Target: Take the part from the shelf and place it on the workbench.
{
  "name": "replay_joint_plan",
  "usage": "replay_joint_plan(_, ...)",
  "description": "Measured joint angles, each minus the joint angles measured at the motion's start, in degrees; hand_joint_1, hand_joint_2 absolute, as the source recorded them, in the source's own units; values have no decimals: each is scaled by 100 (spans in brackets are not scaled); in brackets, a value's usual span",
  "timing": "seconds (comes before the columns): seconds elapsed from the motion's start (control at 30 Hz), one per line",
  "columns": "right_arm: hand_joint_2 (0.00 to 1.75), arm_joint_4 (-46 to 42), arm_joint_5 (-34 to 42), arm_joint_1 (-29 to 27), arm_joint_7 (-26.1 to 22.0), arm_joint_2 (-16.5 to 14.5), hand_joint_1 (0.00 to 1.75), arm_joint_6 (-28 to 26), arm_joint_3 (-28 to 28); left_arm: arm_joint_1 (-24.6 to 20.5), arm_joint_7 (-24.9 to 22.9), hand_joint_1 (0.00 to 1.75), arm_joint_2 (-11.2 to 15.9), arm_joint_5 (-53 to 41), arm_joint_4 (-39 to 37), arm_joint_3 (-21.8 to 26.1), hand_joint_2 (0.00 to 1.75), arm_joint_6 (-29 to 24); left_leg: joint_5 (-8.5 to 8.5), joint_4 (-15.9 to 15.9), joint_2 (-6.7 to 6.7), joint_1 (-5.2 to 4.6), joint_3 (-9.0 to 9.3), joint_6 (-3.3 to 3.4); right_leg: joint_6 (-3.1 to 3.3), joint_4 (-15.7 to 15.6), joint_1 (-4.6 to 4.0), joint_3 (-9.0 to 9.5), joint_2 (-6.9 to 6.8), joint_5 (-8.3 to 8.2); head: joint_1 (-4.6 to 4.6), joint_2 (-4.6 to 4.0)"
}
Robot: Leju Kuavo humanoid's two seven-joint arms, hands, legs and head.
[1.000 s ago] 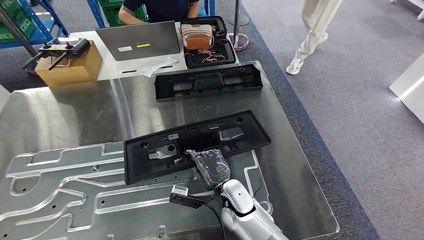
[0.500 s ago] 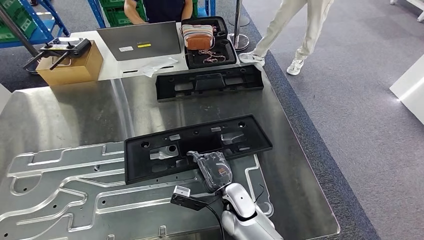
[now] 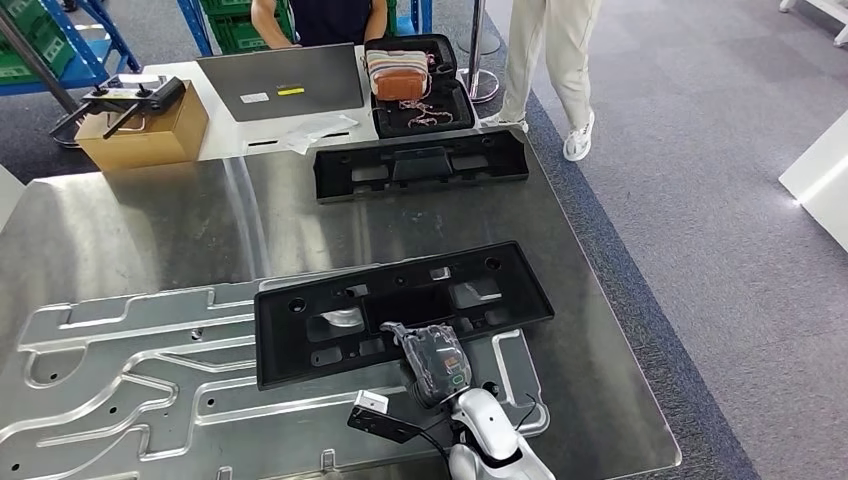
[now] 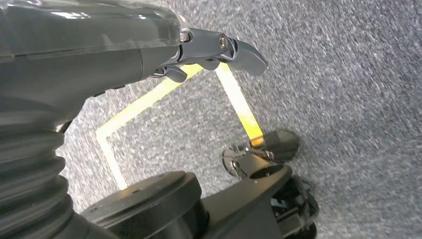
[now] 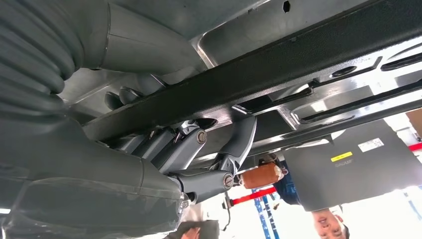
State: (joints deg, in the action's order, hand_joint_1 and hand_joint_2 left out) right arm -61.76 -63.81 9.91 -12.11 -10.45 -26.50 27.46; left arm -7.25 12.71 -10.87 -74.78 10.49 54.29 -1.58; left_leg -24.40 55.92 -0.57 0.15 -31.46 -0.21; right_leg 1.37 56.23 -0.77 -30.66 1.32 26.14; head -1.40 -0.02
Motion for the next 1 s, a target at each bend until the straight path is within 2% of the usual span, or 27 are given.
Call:
replay_joint_plan(0.13,175,-80,-51,-57,0,0,175,32,-25,3,-138,0,-18,-39,0,-43,175,-55,-1,2,0,-1,-2,1,-1,0,1,0,0,0,-1,0)
replay_joint_plan(0.27,175,-109,-116,-97,1,0,0,44,-36,4,-170,2,-20,-459,0,-299,175,-98,-3,3,2,-1,-5,4,-2,0,2,-2,-1,1,0,0)
replay_joint_plan(0.37,175,-120,-120,-119,7,-6,0,44,-55,-3,-293,0,-21,-590,0,-478,175,-300,-4,3,1,-2,-7,4,-2,0,2,-2,0,1,-1,0)
replay_joint_plan(0.43,87,-121,-119,-115,17,-21,0,45,-77,-10,-384,0,-21,-576,0,-549,175,-412,-4,3,1,-2,-8,4,-2,0,2,-2,0,1,0,0)
replay_joint_plan(0.5,0,-121,-119,-106,31,-39,0,50,-96,-16,-414,0,-21,-514,0,-570,87,-450,-4,3,1,-2,-8,4,-2,0,2,-2,0,1,1,0)
replay_joint_plan(0.57,0,-117,-114,-91,33,-61,0,61,-110,-21,-413,0,-21,-463,0,-571,0,-445,-4,3,1,-2,-8,4,-1,0,2,-3,3,0,0,0)
replay_joint_plan(0.67,0,-67,-8,-47,-83,-110,0,123,-117,-32,-370,0,-21,-362,0,-570,131,-425,-4,3,0,-2,-9,4,0,1,2,-5,5,0,-1,0)
replay_joint_plan(0.7,44,-40,33,-33,-134,-123,0,139,-116,-36,-353,0,-21,-322,0,-568,175,-419,-4,3,0,-2,-9,4,0,1,1,-5,5,0,-1,0)
replay_joint_plan(0.8,175,42,111,6,-221,-153,0,143,-104,-40,-341,0,-21,-245,0,-564,175,-402,-4,3,-1,-2,-11,4,0,2,1,-8,7,0,-1,0)
replay_joint_plan(1.0,175,189,291,125,-279,-219,0,142,-25,-42,-331,0,-21,-169,0,-554,175,-324,-4,2,-2,-1,-12,3,0,2,0,-10,10,0,-1,0)
